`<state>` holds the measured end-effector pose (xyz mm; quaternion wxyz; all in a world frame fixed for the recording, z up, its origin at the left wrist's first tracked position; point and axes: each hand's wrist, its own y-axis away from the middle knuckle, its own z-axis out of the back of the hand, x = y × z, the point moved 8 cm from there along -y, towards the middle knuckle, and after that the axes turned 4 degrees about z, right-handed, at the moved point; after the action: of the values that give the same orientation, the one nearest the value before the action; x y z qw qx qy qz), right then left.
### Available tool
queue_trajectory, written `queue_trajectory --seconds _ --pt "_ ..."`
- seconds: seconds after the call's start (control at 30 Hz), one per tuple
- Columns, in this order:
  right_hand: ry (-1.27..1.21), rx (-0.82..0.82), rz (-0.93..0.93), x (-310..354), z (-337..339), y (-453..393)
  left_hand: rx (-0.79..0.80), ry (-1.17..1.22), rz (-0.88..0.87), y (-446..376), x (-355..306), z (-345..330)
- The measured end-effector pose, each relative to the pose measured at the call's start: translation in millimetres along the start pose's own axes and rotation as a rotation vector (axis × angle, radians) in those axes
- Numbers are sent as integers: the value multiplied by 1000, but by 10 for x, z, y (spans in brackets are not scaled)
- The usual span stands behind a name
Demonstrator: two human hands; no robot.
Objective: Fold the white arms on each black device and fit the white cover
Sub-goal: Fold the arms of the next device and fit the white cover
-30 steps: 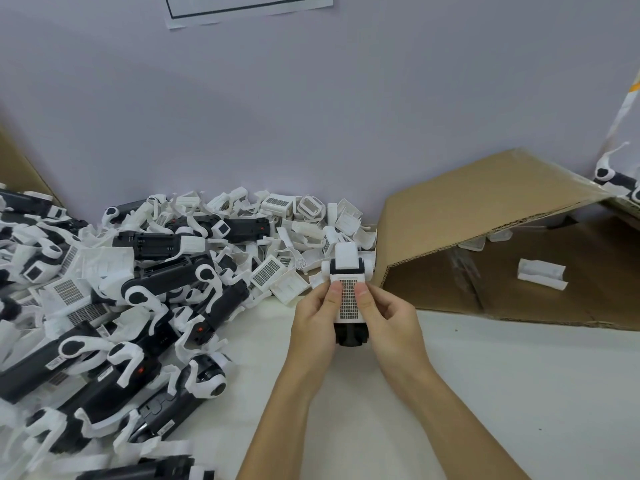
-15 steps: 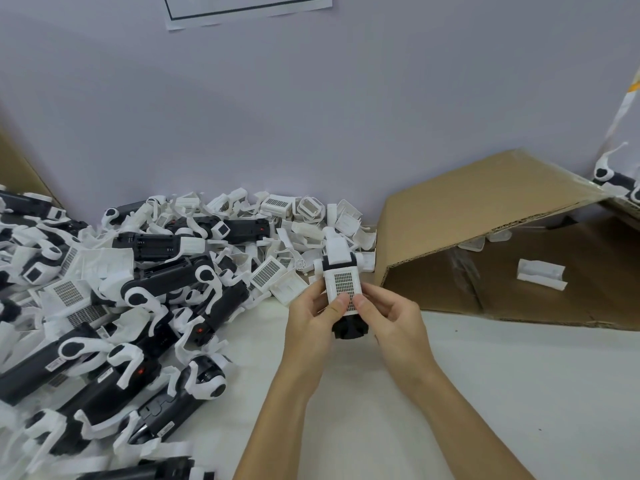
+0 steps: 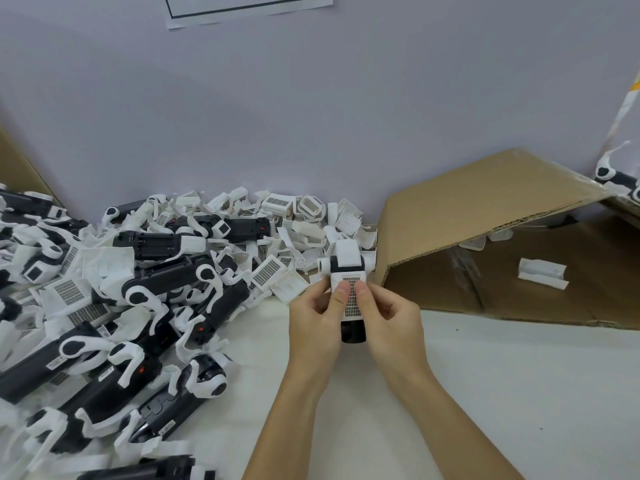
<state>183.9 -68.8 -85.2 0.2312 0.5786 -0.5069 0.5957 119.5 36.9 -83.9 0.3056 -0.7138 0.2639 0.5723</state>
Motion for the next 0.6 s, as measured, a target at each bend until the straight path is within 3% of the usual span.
queue_trajectory --seconds 0.1,0.17,0.27,0.43,0.6 --pt "232 -38 99 38 22 23 -90 277 79 -30 51 86" --pt "342 44 160 52 -54 51 -102 512 149 -49 99 99" --pt "415 119 198 27 -140 80 -96 614 213 -51 125 79" --pt "292 -107 177 113 123 6 -65 388 204 -60 86 142" --pt "127 -222 -1 4 366 -73 -365 -67 23 -5 -26 426"
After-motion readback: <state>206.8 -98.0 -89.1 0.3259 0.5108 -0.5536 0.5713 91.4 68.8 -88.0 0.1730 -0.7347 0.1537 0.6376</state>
